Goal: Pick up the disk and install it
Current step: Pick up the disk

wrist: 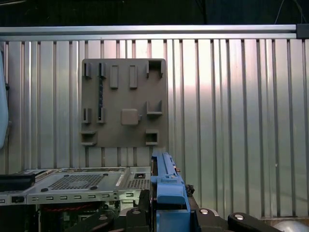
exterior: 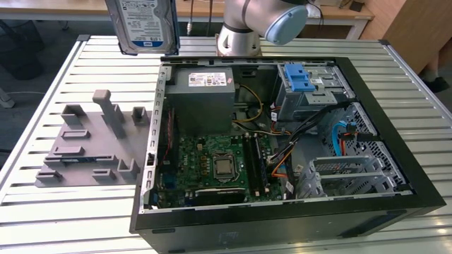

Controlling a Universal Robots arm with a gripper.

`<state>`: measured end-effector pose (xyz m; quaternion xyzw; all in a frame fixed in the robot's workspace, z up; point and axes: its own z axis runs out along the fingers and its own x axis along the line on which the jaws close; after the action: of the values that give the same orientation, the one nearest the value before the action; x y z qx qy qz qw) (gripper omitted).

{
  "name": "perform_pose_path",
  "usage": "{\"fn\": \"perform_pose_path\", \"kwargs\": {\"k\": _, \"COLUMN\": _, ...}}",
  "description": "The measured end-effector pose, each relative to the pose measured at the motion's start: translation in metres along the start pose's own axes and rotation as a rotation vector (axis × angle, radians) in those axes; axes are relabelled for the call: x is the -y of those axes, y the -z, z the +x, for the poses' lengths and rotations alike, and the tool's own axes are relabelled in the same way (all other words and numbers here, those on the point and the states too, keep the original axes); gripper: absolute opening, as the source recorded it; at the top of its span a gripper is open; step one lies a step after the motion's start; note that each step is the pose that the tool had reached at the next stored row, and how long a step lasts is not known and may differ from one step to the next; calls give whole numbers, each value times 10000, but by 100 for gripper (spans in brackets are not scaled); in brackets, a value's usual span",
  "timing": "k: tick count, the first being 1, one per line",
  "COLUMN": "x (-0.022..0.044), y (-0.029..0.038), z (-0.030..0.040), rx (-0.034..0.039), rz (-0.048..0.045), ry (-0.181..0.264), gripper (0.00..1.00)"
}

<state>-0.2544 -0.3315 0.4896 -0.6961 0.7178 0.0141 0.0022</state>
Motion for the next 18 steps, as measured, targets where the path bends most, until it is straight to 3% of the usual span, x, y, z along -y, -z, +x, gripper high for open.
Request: {"fn": "perform_pose_path", "kwargs": {"k": 18, "x": 167, "y": 3, "z": -5, "rx": 1, "rz": 0, "ry": 0, "gripper": 36}}
